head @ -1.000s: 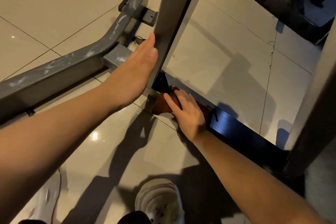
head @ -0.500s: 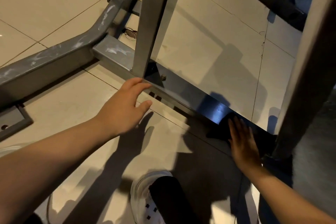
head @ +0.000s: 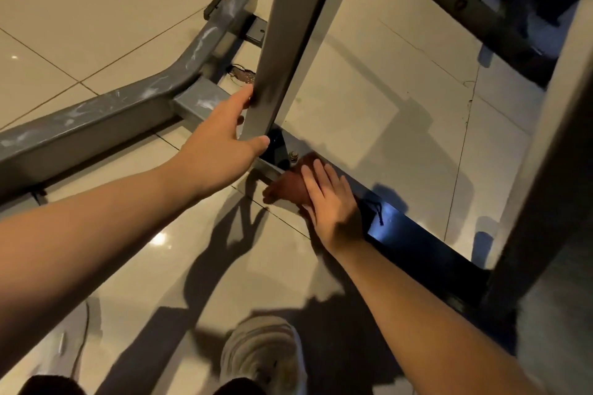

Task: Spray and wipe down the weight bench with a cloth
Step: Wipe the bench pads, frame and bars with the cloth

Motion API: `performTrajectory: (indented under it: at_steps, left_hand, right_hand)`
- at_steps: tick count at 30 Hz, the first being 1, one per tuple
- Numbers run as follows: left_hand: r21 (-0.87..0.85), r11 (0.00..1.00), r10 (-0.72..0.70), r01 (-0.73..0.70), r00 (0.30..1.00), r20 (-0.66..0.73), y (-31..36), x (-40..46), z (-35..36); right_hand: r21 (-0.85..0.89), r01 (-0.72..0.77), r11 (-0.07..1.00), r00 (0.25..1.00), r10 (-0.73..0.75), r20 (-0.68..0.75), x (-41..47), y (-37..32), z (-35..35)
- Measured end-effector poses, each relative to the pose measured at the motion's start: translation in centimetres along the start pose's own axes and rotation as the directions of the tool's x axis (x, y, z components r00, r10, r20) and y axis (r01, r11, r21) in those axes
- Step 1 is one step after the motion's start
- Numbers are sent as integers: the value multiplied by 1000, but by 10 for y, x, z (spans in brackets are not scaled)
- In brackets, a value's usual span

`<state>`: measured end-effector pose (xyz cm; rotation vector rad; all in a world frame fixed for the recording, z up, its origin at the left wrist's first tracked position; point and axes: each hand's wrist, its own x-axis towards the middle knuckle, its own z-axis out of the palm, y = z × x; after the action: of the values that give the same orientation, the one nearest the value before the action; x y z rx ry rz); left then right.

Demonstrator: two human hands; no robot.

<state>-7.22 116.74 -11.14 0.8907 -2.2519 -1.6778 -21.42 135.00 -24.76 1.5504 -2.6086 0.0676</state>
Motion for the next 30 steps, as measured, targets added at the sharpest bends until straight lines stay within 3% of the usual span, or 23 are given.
performTrajectory:
  at_steps: [2, 6, 13, 15, 17, 20, 21, 25, 30]
  left_hand:
    - [4, 1000, -11, 11, 1000, 10, 1, -1, 0]
    - [-58, 993, -97, 99, 995, 29, 0, -4, 2]
    - [95, 975, -219, 202, 950, 225, -1, -35, 25]
    - [191, 965, -238, 180, 906, 351, 6, -45, 28]
    - [344, 931, -293, 123, 814, 501, 20, -54, 24]
    - [508, 861, -361, 15, 723, 589, 48, -70, 10]
    - [530, 848, -353, -17, 727, 588, 58, -75, 4]
    - [571, 815, -297, -102, 772, 562, 91, -99, -20]
    - [611, 772, -249, -176, 801, 545, 124, -141, -53]
  right_hand:
    - [23, 36, 999, 999, -35, -8, -29, 32, 0]
    - [-55, -76, 996, 997, 77, 28, -93, 77, -2]
    - [-98, -403, 910, 906, 412, 95, -179, 113, -18]
    - [-53, -526, 849, 839, 528, 133, -185, 110, -23]
    - [13, -597, 802, 795, 589, 141, -187, 98, -27]
    - [130, -725, 676, 679, 672, 295, -191, 59, -42]
    - [179, -734, 655, 676, 678, 289, -192, 44, -49]
    - [429, -618, 659, 784, 556, 275, -171, -20, -106]
    - [618, -478, 624, 876, 391, 283, -128, -76, -204]
